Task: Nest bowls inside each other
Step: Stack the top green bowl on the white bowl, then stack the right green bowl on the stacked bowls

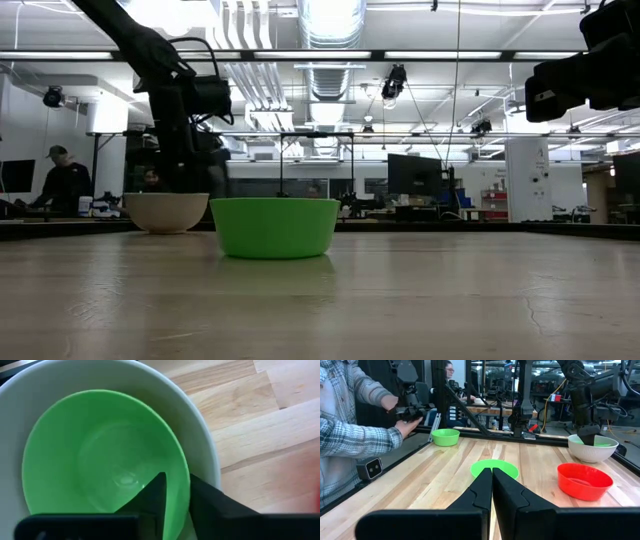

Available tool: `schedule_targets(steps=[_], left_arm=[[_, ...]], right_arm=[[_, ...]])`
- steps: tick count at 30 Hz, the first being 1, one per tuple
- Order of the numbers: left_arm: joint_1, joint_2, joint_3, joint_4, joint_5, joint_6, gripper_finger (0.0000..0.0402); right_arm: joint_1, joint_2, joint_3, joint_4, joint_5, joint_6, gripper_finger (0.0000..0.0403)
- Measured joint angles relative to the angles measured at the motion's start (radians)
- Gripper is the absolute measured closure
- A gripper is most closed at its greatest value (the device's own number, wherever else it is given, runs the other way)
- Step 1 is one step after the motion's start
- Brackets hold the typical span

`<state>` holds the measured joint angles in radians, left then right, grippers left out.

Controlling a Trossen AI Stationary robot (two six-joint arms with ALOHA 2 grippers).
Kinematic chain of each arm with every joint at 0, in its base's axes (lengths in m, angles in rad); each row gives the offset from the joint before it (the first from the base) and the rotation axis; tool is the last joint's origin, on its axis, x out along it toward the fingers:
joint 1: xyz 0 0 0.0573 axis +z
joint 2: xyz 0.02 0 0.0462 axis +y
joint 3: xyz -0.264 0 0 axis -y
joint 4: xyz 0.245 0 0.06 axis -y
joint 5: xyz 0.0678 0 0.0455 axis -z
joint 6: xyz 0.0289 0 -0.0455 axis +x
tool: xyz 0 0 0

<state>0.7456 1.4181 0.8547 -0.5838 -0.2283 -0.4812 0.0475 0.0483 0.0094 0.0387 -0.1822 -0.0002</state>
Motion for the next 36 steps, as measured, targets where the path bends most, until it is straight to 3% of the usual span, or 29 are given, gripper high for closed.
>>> schedule_targets(steps=[24,36], left_arm=[[0.004,-0.004,0.079,-0.055,-0.027,0.037,0.0291],[0.006,-0.083,0.079,-0.075,-0.050,0.043,0.0289]], right_arm=[[0.000,0.000,0.000,0.000,0.000,0.000,0.0394],[0.000,0.000,0.000,0.000,0.000,0.000,0.0394]])
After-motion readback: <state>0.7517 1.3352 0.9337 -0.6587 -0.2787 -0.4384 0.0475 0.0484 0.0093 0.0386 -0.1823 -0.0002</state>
